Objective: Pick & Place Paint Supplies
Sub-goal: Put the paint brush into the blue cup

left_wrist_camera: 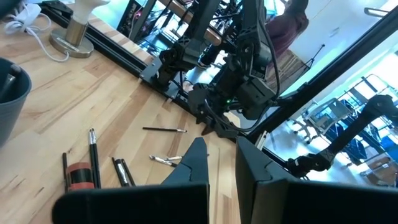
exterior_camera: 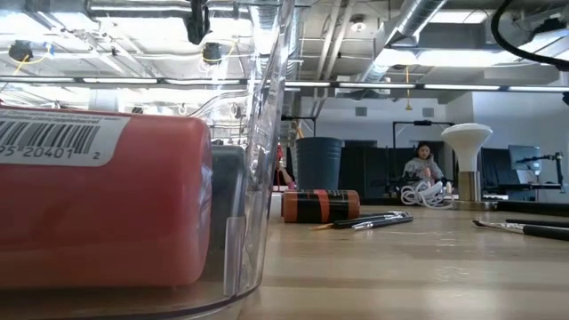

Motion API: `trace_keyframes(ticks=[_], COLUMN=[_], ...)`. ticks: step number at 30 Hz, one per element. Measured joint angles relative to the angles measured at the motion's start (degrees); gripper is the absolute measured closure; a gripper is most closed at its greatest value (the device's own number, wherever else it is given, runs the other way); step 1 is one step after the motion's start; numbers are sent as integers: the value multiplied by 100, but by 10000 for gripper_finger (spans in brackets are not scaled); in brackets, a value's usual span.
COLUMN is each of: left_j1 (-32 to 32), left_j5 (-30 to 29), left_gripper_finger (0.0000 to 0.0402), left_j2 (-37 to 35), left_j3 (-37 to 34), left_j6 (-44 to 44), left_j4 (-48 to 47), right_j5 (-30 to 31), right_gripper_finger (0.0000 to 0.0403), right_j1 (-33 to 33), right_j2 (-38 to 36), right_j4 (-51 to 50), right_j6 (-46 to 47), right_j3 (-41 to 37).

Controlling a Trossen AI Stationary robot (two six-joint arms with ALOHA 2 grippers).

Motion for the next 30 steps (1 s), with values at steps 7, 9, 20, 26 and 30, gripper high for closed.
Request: trace_keyframes(ticks=[7, 9, 20, 26, 30], left_j1=[2, 2, 5, 105, 98], left_j5=[2, 2, -61, -71, -94], left_gripper_finger=[402, 402, 402, 402, 402], left_j2=[0, 0, 0, 0, 0], left_j3=[0, 0, 0, 0, 0], left_j6=[-49, -83, 32, 55, 39], left_j4=[-1, -1, 2, 0, 2], right_j5=[157, 568, 2589, 2328, 2687], right_gripper_finger=[249, 258, 334, 367, 376], right_j1=[114, 320, 1273, 1408, 1726], right_j2=[-36, -52, 266, 694, 975], right_j4=[312, 641, -252, -333, -476], right_j6=[283, 409, 2380, 2117, 2030], right_j3=[28, 133, 928, 944, 944])
